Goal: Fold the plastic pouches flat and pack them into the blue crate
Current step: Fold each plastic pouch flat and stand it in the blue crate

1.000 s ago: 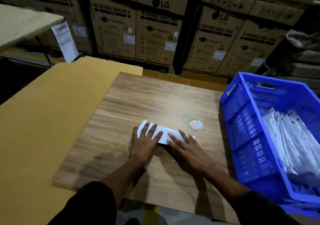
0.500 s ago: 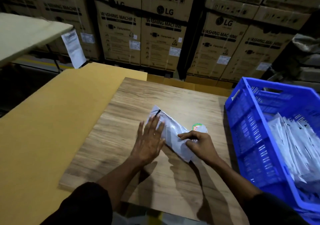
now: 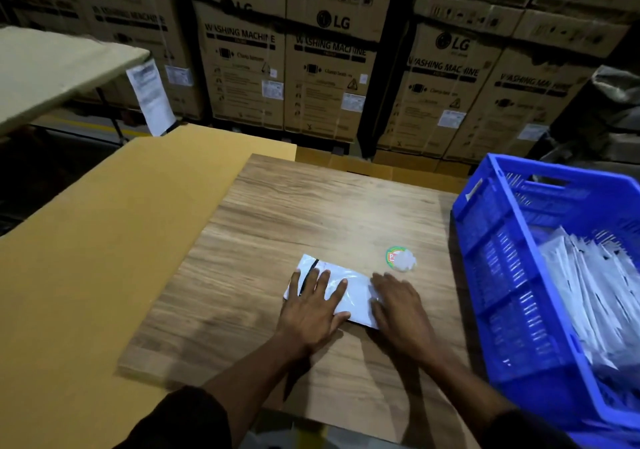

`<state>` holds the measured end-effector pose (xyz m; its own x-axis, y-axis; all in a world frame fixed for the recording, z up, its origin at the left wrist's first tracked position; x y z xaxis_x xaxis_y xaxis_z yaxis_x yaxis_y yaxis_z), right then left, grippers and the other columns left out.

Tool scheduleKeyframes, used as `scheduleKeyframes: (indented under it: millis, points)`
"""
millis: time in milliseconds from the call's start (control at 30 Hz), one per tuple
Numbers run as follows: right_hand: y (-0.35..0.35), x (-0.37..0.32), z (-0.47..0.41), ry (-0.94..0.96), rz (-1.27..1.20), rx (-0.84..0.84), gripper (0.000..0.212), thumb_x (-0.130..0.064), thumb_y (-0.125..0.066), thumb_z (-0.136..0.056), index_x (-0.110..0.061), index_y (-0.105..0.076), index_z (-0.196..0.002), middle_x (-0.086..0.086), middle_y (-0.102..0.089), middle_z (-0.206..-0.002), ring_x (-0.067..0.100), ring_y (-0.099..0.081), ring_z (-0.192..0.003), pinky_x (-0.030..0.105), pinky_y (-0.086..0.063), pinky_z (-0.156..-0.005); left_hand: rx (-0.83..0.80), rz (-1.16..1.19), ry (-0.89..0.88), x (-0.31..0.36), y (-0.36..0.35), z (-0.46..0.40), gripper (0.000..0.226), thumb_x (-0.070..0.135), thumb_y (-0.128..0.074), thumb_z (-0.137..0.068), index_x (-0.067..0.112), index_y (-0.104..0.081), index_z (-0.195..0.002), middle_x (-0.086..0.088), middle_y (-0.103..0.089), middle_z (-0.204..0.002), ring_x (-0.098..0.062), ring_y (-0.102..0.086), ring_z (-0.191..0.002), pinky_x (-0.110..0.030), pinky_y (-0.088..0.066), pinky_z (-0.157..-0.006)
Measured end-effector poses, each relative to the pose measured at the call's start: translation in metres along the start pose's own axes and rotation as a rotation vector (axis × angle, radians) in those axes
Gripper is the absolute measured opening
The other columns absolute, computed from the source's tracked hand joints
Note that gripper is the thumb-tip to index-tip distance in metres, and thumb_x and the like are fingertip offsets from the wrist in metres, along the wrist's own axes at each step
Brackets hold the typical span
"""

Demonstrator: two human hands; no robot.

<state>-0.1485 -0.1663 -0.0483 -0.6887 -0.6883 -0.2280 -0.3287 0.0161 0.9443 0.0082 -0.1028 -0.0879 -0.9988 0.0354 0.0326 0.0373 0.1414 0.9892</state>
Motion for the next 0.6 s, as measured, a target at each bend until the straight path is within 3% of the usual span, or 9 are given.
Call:
scheduleKeyframes:
  millis: [100,267,433,600]
  points:
    - [-0.025,-0.014,0.019,0.051,0.116,-0.066,0.056,-0.036,-0.036,-0.101,-0.005,-0.044,-0.147,0.011,-0.045,-0.153,0.026,-0.038,-0.144,0.046,-0.027,-0.114,0.036,0.031,-0.025,0.01,0.003,-0.002,0.065,0.054,-0.037,-0.099,0.01,-0.058,-0.142,-0.017,-0.053,-0.149,-0.035,-0.046,-0.142,-0.056,-0.023,-0.116]
    - [-0.026,-0.013,0.027,0.016,0.182,-0.146,0.062,-0.043,-0.016,-0.106,-0.008,-0.034,-0.154,0.009,-0.028,-0.162,0.02,-0.022,-0.152,0.05,-0.02,-0.117,-0.003,0.092,-0.121,0.035,0.006,-0.011,0.064,0.048,-0.034,-0.099,0.008,-0.057,-0.143,-0.01,-0.05,-0.153,-0.024,-0.044,-0.144,-0.044,-0.026,-0.114]
    - [-0.032,-0.015,0.029,-0.008,0.185,-0.205,0.065,-0.045,-0.021,-0.104,-0.008,-0.026,-0.157,0.008,-0.017,-0.166,0.019,-0.009,-0.154,0.053,-0.014,-0.12,0.016,0.133,-0.085,0.037,-0.005,-0.007,0.064,0.048,-0.037,-0.098,0.01,-0.052,-0.148,-0.008,-0.042,-0.159,-0.02,-0.04,-0.147,-0.045,-0.026,-0.116]
    - [-0.031,-0.015,0.024,0.006,0.173,-0.236,0.067,-0.045,-0.032,-0.1,-0.005,-0.034,-0.154,0.012,-0.027,-0.163,0.022,-0.018,-0.153,0.052,-0.015,-0.119,0.023,0.138,-0.079,0.035,-0.001,-0.009,0.063,0.045,-0.04,-0.094,0.012,-0.054,-0.146,-0.007,-0.047,-0.156,-0.02,-0.044,-0.144,-0.047,-0.028,-0.114]
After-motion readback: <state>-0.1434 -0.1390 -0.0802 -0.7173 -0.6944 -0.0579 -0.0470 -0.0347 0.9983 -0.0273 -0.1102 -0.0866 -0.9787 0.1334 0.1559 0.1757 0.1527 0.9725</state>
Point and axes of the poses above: each hand's wrist, its own z-axis away from the middle knuckle, its own y-axis out of the back of the hand, x = y × z, the point moved 8 cm from there along -z, towards the middle knuckle
